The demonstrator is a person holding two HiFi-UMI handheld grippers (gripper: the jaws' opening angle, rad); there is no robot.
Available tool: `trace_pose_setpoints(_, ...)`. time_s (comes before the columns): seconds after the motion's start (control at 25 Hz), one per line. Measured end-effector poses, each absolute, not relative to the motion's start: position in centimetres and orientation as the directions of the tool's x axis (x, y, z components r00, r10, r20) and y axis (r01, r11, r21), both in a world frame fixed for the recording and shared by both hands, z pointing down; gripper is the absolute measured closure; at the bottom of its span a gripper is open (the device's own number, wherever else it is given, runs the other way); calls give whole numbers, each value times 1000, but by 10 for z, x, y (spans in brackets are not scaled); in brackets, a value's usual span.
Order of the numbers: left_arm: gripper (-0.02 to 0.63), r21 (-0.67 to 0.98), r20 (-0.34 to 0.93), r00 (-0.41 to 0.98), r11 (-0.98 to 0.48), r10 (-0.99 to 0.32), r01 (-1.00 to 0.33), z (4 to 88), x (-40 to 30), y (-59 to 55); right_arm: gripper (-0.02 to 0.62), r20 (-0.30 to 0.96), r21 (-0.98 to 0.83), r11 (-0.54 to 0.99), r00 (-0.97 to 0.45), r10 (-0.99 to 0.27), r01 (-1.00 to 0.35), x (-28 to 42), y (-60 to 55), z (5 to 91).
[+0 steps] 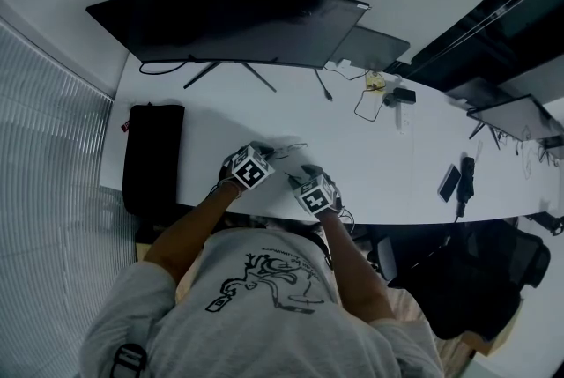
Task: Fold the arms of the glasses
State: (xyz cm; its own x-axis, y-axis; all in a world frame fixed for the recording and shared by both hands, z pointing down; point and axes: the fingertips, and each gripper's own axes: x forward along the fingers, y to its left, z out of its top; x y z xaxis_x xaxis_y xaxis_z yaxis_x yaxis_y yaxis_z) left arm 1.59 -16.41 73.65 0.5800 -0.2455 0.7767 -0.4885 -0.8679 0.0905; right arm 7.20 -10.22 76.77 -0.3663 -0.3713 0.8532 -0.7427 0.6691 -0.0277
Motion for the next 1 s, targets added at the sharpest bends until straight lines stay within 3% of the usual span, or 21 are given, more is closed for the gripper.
trace_pose_setpoints(1.0,571,92,784,593,-910,-185,-404,733,25,-141,385,859,34,615,-292,-421,-788,95,-114,765)
